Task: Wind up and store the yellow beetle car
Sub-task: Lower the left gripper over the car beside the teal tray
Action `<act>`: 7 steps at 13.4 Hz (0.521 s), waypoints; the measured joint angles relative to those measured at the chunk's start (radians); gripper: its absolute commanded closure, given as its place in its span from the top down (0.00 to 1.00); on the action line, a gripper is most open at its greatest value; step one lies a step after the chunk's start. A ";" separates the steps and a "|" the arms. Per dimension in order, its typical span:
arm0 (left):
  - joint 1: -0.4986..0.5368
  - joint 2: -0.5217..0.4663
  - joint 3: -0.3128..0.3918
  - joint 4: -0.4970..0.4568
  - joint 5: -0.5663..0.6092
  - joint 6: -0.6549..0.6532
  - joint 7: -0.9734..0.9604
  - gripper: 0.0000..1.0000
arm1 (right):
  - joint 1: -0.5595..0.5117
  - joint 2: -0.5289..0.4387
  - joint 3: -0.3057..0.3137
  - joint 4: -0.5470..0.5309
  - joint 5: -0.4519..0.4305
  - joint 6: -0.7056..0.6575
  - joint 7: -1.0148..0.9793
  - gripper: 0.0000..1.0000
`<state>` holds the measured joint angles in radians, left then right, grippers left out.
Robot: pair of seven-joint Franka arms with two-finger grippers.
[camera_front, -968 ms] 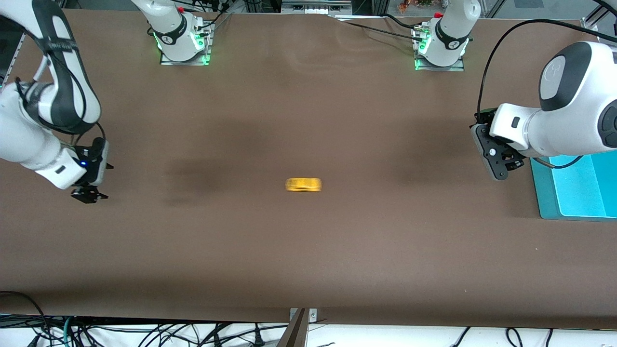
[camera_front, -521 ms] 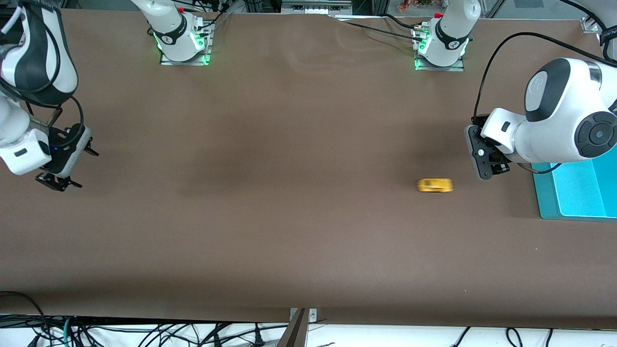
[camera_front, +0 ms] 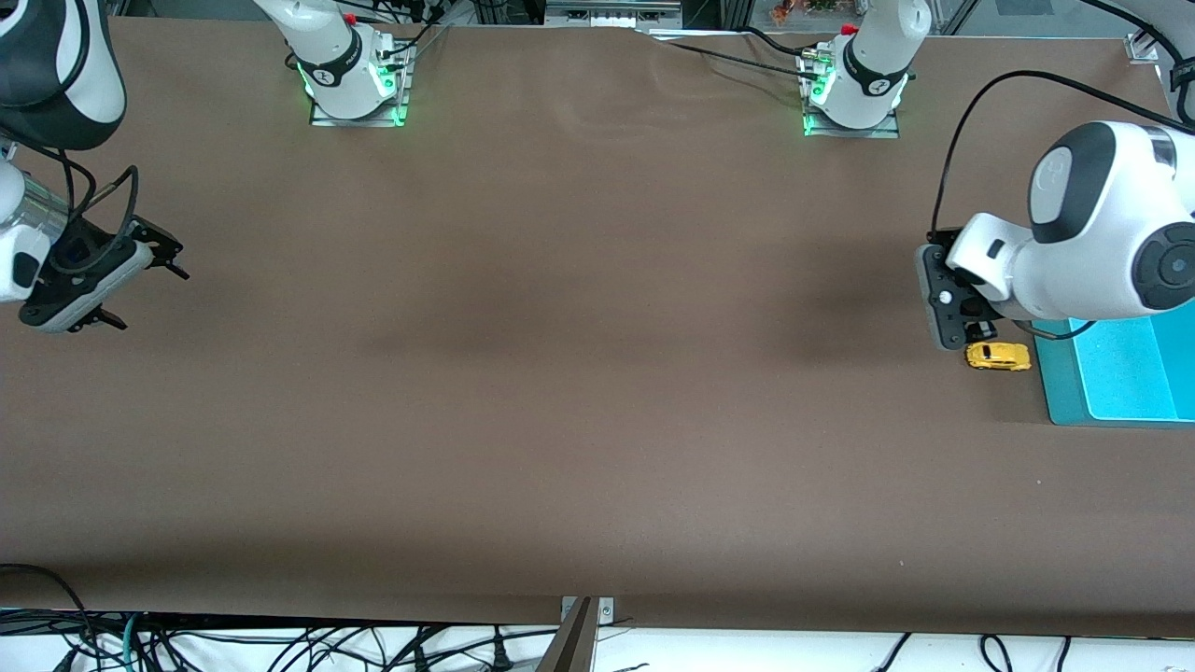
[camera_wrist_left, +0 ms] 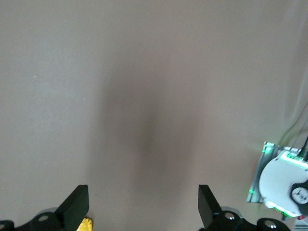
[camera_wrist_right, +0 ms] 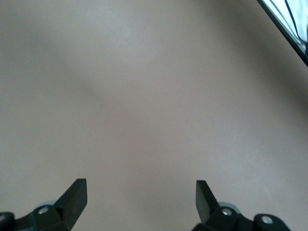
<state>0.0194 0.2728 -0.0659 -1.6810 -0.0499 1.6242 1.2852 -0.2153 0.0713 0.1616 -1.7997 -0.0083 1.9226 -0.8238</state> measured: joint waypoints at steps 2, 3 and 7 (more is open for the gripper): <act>0.007 -0.001 0.045 -0.033 0.000 0.043 0.090 1.00 | 0.005 -0.003 0.000 0.015 0.002 -0.026 0.100 1.00; 0.009 -0.001 0.068 -0.056 0.000 0.072 0.144 1.00 | 0.006 -0.004 -0.001 0.019 0.006 -0.038 0.145 1.00; 0.015 -0.001 0.117 -0.142 0.109 0.197 0.275 1.00 | 0.034 -0.022 -0.022 0.053 0.011 -0.131 0.358 1.00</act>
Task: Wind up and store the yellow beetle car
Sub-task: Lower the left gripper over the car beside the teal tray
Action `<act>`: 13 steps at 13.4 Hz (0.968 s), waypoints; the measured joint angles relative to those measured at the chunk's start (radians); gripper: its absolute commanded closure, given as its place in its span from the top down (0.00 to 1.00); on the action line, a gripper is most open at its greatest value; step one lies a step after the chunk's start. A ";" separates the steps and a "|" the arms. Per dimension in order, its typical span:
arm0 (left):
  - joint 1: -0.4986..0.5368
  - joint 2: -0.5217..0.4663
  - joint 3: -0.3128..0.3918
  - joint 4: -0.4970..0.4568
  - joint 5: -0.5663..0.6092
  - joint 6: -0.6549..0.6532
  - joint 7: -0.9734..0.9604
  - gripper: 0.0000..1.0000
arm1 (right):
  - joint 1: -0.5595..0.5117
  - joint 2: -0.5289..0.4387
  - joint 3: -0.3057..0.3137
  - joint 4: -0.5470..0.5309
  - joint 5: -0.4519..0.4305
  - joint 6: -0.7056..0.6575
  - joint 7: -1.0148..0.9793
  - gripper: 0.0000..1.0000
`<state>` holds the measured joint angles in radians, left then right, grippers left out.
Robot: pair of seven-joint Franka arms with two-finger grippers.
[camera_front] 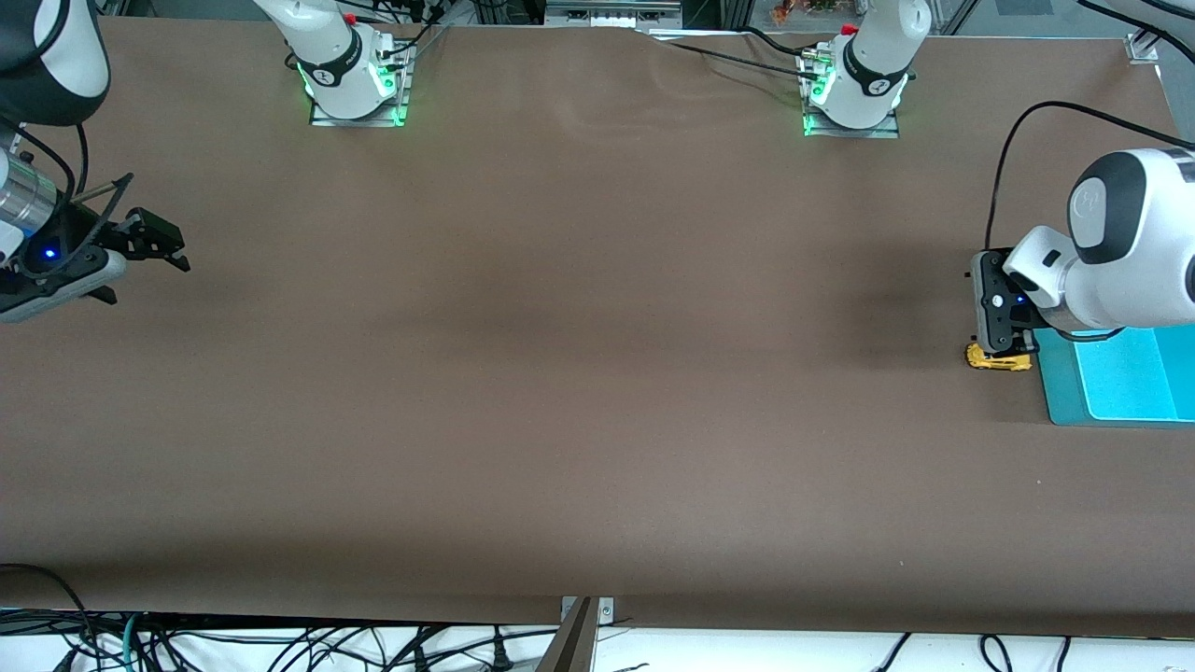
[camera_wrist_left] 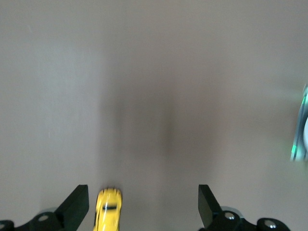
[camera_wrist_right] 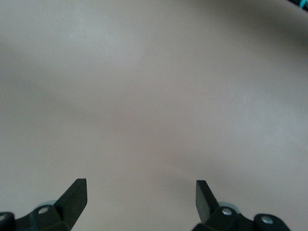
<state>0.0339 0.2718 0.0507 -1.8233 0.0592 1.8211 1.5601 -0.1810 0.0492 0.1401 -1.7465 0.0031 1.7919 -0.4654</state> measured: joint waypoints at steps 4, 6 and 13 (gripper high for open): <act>0.040 0.000 0.004 -0.088 0.075 0.165 0.005 1.00 | 0.040 -0.032 -0.015 0.047 0.001 -0.096 0.229 1.00; 0.076 0.000 0.005 -0.146 0.076 0.257 0.024 1.00 | 0.062 -0.052 -0.021 0.051 0.001 -0.114 0.278 1.00; 0.146 0.022 0.010 -0.292 0.077 0.523 0.132 1.00 | 0.070 -0.055 -0.030 0.061 0.002 -0.118 0.285 1.00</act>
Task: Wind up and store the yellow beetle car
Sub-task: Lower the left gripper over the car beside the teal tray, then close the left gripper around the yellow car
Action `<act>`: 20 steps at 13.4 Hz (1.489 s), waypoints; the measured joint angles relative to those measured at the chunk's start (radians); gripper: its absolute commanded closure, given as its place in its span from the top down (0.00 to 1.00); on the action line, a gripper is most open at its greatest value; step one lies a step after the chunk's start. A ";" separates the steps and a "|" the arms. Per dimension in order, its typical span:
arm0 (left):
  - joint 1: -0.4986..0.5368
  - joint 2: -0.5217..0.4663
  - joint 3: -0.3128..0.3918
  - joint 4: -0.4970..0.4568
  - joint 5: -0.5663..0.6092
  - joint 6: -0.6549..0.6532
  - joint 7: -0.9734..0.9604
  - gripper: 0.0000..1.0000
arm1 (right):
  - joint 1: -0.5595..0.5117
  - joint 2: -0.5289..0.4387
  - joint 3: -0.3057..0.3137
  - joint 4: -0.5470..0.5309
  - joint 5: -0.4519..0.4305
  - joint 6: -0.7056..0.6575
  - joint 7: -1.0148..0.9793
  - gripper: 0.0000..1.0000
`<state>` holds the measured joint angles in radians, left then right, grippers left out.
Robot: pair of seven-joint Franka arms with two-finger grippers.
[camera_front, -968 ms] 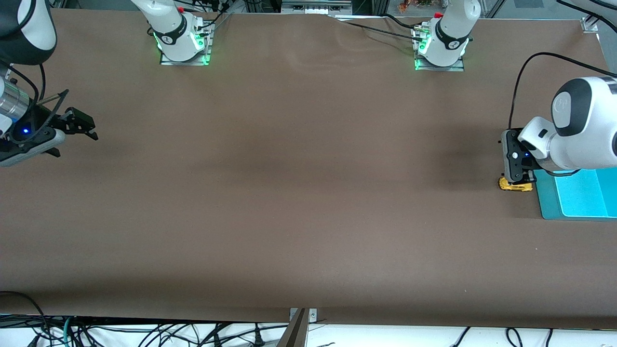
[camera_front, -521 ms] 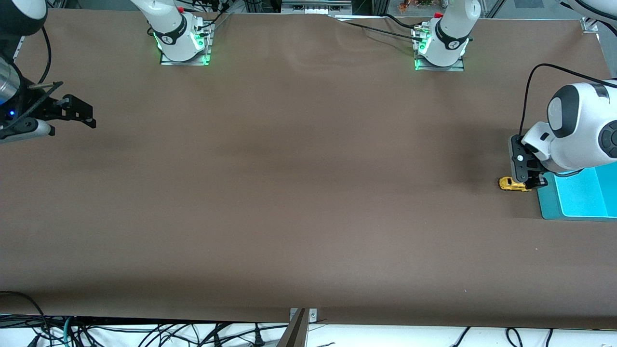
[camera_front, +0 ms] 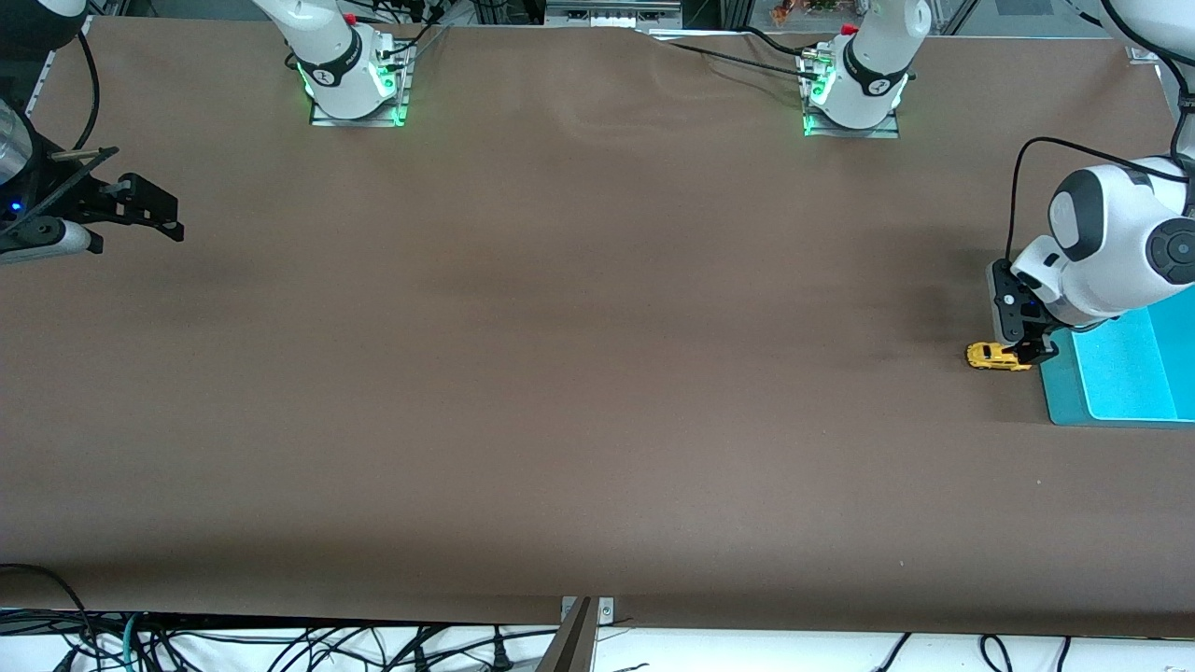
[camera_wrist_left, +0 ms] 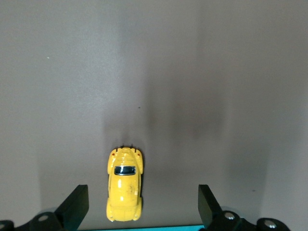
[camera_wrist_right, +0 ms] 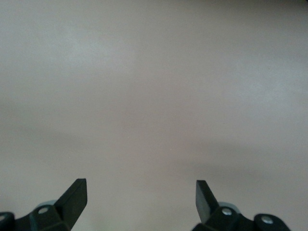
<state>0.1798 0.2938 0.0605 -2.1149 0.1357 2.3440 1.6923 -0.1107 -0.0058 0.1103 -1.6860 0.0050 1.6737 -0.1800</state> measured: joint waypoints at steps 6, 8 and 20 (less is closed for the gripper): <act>0.056 0.104 0.025 -0.003 0.000 0.168 0.086 1.00 | 0.011 0.006 0.003 0.001 0.000 0.000 0.005 1.00; 0.079 0.135 0.026 -0.003 0.000 0.216 0.098 1.00 | 0.012 0.006 0.003 0.002 0.000 0.000 0.005 1.00; 0.077 0.187 0.011 -0.003 -0.042 0.289 0.102 0.77 | 0.012 0.006 0.003 0.037 0.000 -0.012 0.005 1.00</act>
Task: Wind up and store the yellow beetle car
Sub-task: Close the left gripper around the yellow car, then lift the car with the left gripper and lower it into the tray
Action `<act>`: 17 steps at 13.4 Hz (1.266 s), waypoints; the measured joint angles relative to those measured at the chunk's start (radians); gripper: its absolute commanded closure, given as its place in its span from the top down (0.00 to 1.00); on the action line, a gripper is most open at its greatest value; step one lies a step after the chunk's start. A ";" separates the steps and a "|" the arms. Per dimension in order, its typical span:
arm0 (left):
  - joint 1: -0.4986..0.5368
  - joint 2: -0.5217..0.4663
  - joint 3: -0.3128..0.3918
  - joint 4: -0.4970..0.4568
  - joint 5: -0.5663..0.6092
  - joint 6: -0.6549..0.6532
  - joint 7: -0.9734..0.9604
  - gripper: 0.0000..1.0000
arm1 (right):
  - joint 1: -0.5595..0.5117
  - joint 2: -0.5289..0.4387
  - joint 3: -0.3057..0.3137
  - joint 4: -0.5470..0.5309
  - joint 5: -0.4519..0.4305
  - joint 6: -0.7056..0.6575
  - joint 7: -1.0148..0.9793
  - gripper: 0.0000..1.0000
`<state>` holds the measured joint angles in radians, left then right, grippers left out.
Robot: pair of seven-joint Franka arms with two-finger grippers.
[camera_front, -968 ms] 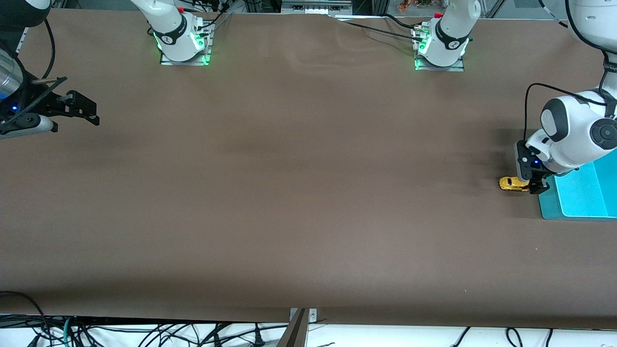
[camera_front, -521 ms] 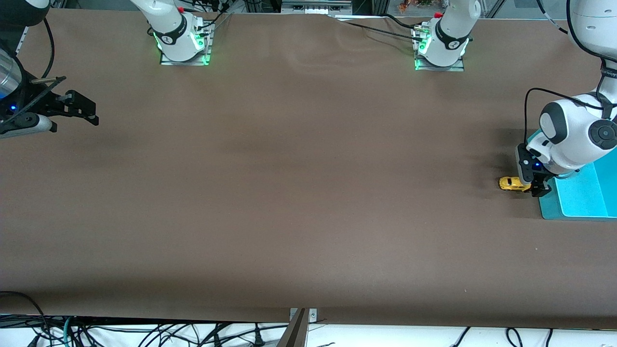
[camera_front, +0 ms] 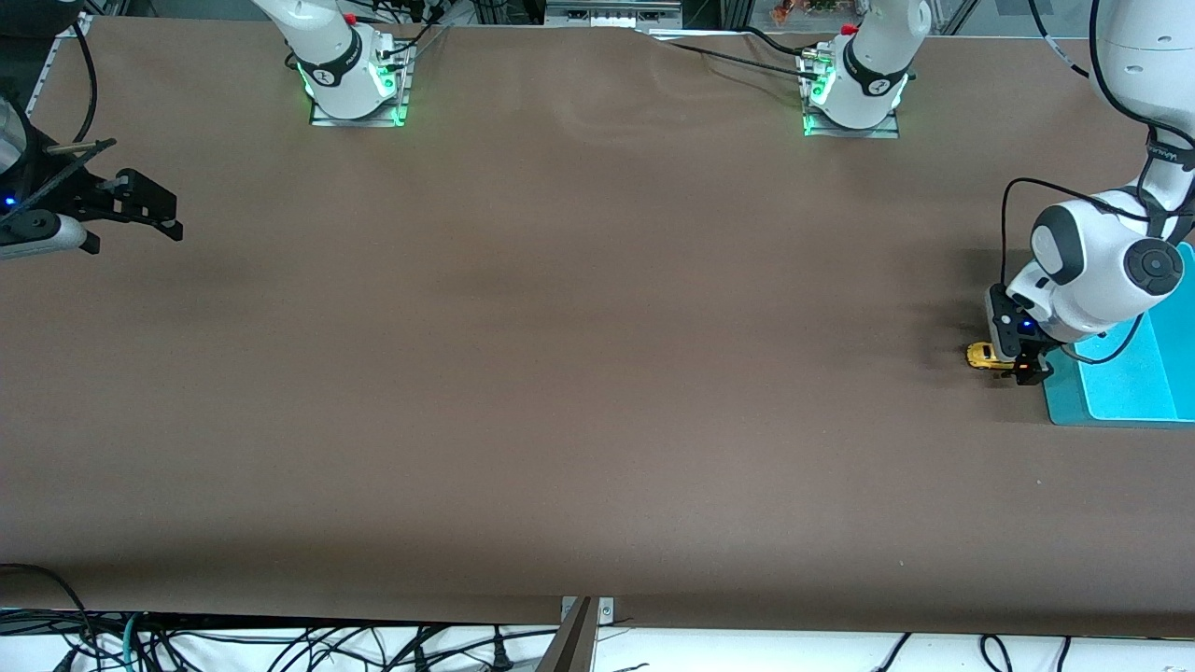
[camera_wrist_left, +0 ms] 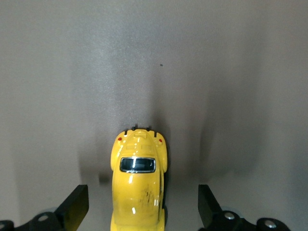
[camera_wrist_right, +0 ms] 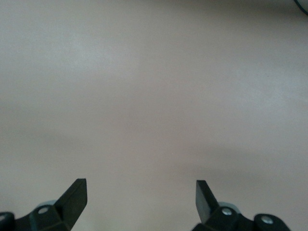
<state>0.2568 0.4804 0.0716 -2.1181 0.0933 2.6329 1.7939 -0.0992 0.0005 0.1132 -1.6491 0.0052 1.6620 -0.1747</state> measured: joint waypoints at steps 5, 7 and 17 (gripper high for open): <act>0.000 0.004 -0.001 0.001 0.000 0.007 0.000 0.00 | 0.000 0.000 -0.002 0.001 0.000 0.000 0.000 1.00; -0.004 0.004 -0.003 0.003 0.000 0.009 0.000 0.00 | 0.000 0.000 -0.003 0.002 0.000 0.000 0.000 1.00; -0.015 -0.098 -0.073 0.293 -0.074 -0.550 0.018 0.02 | -0.003 0.030 -0.010 0.007 0.000 0.000 0.000 1.00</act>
<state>0.2415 0.3822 -0.0011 -1.8247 0.0189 2.0833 1.8114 -0.1021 0.0307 0.1033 -1.6418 0.0049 1.6625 -0.1747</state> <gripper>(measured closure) 0.542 0.000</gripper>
